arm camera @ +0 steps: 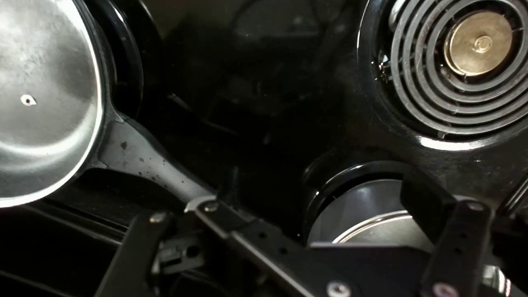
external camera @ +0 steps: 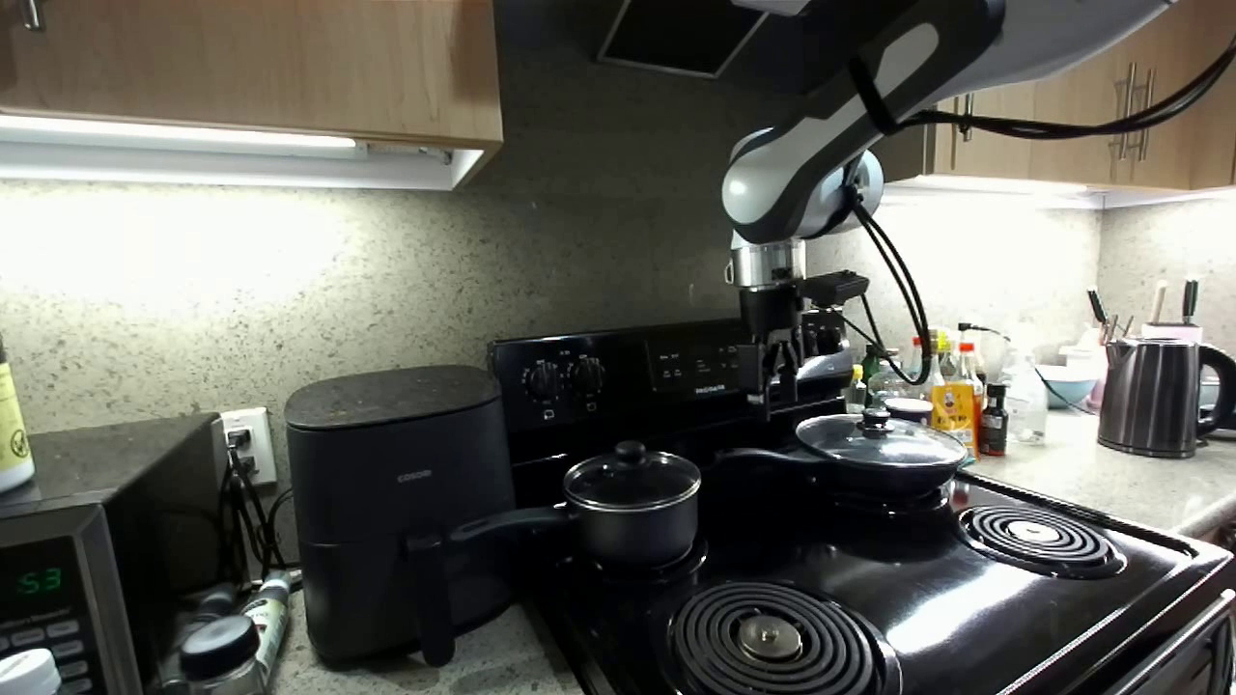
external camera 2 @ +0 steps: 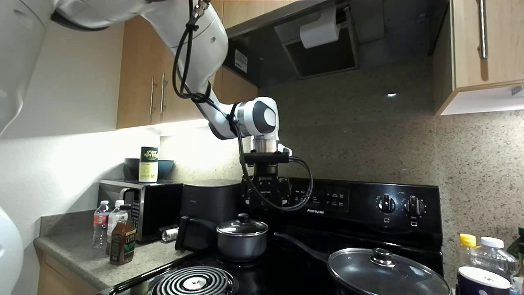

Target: Rotate the black pan.

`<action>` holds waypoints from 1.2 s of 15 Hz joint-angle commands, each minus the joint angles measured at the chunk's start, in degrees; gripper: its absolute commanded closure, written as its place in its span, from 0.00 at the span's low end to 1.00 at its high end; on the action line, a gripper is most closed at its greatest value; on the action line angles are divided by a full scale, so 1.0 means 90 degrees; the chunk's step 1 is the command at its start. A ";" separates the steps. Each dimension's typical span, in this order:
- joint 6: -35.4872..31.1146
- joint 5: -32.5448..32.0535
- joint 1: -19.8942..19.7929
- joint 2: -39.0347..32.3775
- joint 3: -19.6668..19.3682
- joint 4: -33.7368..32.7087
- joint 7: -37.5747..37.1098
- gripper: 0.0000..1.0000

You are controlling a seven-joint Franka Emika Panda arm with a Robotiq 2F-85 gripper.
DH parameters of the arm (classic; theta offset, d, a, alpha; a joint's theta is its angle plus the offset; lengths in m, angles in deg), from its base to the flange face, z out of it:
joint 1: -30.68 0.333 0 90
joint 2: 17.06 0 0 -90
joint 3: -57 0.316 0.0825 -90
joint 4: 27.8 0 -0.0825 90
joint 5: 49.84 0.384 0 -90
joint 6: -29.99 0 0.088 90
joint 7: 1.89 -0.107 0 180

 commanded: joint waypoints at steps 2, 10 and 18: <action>0.0083 0.0409 -0.0323 -0.0831 0.0229 -0.0783 0.1817 0.00; 0.0382 0.0175 -0.0402 -0.1486 0.0429 -0.1464 0.2342 0.00; 0.0495 -0.0119 -0.0698 -0.2368 0.0465 -0.2394 0.3936 0.00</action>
